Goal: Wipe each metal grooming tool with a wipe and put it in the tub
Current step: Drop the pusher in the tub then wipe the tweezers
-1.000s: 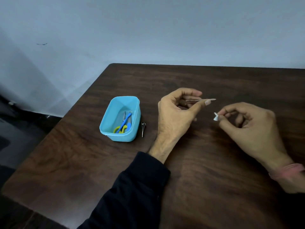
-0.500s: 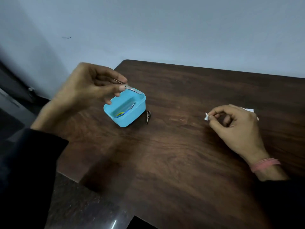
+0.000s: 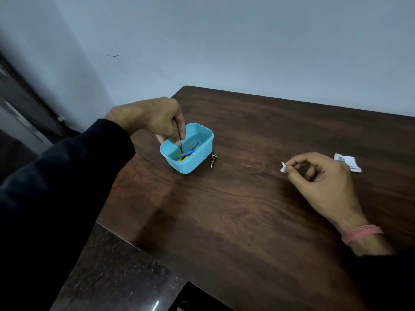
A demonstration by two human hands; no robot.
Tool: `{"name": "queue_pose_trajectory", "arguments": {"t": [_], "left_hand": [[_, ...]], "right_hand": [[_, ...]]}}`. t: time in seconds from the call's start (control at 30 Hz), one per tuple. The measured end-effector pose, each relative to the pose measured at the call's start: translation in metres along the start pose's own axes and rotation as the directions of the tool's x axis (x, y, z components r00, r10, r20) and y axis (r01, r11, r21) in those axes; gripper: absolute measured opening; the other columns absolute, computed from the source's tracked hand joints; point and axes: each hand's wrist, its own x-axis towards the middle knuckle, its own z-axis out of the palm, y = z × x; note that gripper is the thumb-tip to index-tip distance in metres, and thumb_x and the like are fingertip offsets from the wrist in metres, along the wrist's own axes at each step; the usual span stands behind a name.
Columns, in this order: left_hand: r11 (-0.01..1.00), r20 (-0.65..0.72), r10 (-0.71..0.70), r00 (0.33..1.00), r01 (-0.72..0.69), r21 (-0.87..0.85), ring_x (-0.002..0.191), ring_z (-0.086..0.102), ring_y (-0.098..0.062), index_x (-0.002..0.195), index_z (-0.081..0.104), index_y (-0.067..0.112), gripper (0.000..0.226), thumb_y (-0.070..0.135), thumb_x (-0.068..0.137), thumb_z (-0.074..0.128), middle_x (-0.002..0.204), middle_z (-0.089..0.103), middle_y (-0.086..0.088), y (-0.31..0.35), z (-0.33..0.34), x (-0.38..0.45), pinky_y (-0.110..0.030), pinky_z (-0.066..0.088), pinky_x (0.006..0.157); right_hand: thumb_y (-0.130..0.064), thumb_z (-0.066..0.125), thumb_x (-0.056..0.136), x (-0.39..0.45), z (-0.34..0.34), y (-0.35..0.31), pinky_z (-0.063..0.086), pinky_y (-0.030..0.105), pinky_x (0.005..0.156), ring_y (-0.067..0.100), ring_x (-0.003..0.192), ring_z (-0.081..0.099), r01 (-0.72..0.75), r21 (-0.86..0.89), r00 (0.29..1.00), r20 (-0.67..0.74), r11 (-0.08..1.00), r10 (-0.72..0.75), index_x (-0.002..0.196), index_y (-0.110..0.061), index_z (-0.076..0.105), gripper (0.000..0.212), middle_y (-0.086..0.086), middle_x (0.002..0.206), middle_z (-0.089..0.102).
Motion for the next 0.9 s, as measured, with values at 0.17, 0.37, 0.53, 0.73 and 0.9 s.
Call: {"name": "queue_pose_trajectory", "arguments": {"t": [0.17, 0.37, 0.53, 0.73, 0.9], "left_hand": [[0.999, -0.039, -0.020, 0.999, 0.018, -0.042, 0.069, 0.083, -0.018, 0.094, 0.088, 0.020, 0.017, 0.007, 0.087, 0.095, 0.089, 0.086, 0.001, 0.002, 0.009, -0.004, -0.034, 0.071, 0.072], [0.994, -0.050, 0.040, 0.998, -0.035, 0.100, 0.063, 0.072, 0.006, 0.088, 0.086, 0.035, 0.024, 0.024, 0.075, 0.104, 0.078, 0.080, 0.022, 0.005, 0.001, -0.004, -0.026, 0.057, 0.073], [0.979, -0.011, 0.037, 0.999, -0.034, 0.200, 0.085, 0.076, 0.000, 0.090, 0.083, 0.034, 0.034, 0.030, 0.067, 0.108, 0.081, 0.082, 0.021, 0.019, -0.009, 0.009, -0.029, 0.057, 0.083], [0.963, 0.026, 0.037, 0.999, -0.043, 0.266, 0.087, 0.076, 0.002, 0.102, 0.083, 0.035, 0.042, 0.030, 0.068, 0.107, 0.080, 0.081, 0.025, 0.031, -0.004, 0.024, -0.033, 0.060, 0.086], [0.962, -0.059, -0.019, 0.998, 0.034, 0.270, 0.094, 0.075, -0.005, 0.103, 0.081, 0.038, 0.042, 0.034, 0.069, 0.106, 0.081, 0.080, 0.026, 0.027, 0.001, 0.024, -0.041, 0.062, 0.093]], "right_hand": [[-0.005, 0.087, 0.087, 0.000, 0.001, 0.000, 0.054, 0.040, 0.060, 0.021, 0.055, 0.054, 0.003, 0.012, 1.000, 0.009, 1.000, -0.003, 0.090, -0.028, 0.082, 0.024, -0.015, 0.082, 0.070], [-0.006, 0.087, 0.088, 0.001, 0.000, 0.000, 0.054, 0.040, 0.061, 0.020, 0.055, 0.054, -0.002, 0.002, 1.000, 0.012, 1.000, 0.002, 0.089, -0.029, 0.082, 0.023, -0.013, 0.082, 0.072], [-0.007, 0.087, 0.088, 0.001, 0.000, -0.001, 0.056, 0.044, 0.061, 0.022, 0.056, 0.056, -0.004, -0.010, 1.000, 0.007, 1.000, 0.004, 0.090, -0.028, 0.083, 0.022, -0.014, 0.083, 0.073], [-0.007, 0.088, 0.088, 0.001, 0.000, 0.000, 0.054, 0.040, 0.060, 0.022, 0.057, 0.056, -0.009, -0.005, 1.000, 0.016, 1.000, 0.009, 0.090, -0.029, 0.082, 0.023, -0.012, 0.084, 0.073], [-0.008, 0.087, 0.088, 0.002, 0.000, 0.001, 0.055, 0.042, 0.060, 0.022, 0.056, 0.056, -0.011, 0.001, 1.000, 0.017, 1.000, 0.011, 0.090, -0.029, 0.082, 0.022, -0.012, 0.083, 0.073]]}}
